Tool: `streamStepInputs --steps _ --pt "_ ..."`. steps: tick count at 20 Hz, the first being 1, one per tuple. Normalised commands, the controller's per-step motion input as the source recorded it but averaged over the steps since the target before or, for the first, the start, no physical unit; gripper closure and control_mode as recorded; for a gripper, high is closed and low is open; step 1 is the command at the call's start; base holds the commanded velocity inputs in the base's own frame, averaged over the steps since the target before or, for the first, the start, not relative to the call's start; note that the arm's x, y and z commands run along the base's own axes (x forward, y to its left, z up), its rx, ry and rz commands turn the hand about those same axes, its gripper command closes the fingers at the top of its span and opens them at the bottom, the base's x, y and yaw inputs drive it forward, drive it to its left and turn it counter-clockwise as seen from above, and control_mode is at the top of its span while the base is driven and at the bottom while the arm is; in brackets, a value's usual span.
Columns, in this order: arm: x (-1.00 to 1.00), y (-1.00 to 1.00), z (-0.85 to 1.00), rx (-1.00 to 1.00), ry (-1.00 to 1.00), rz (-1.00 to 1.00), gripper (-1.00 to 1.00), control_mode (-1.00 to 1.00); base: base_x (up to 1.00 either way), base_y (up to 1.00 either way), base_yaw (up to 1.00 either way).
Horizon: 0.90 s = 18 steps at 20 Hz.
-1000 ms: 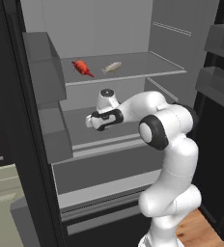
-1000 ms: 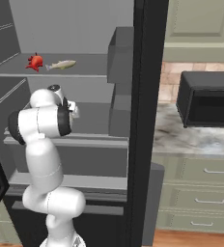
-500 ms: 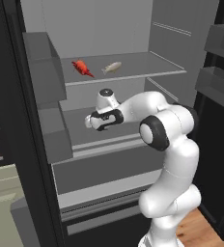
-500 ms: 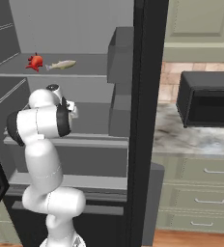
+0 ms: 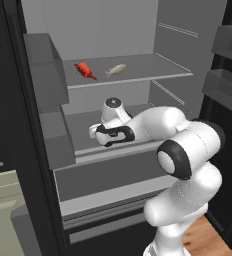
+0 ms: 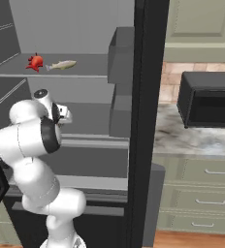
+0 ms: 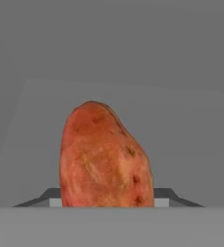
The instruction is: Gather the carrot and sweet potato from the fridge and place them on a tray on the dining counter. Then gather the fishs from the fridge and place them on the other tray.
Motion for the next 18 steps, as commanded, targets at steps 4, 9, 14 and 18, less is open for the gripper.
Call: streamStepInputs --steps 4,9,14,18 --pt "-0.66 -0.01 0.62 0.10 0.00 -0.07 1.00 -1.00 0.00 0.00 0.00" --pt "-0.79 -0.12 0.50 0.10 0.00 -0.06 1.00 -1.00 0.00 0.00 0.00" --pt "-0.76 -0.28 0.52 0.05 -0.01 -0.05 1.00 -1.00 0.00 0.00 0.00" --pt "-0.86 -0.30 0.31 0.01 -0.04 -0.01 1.00 -1.00 0.00 0.00 0.00"
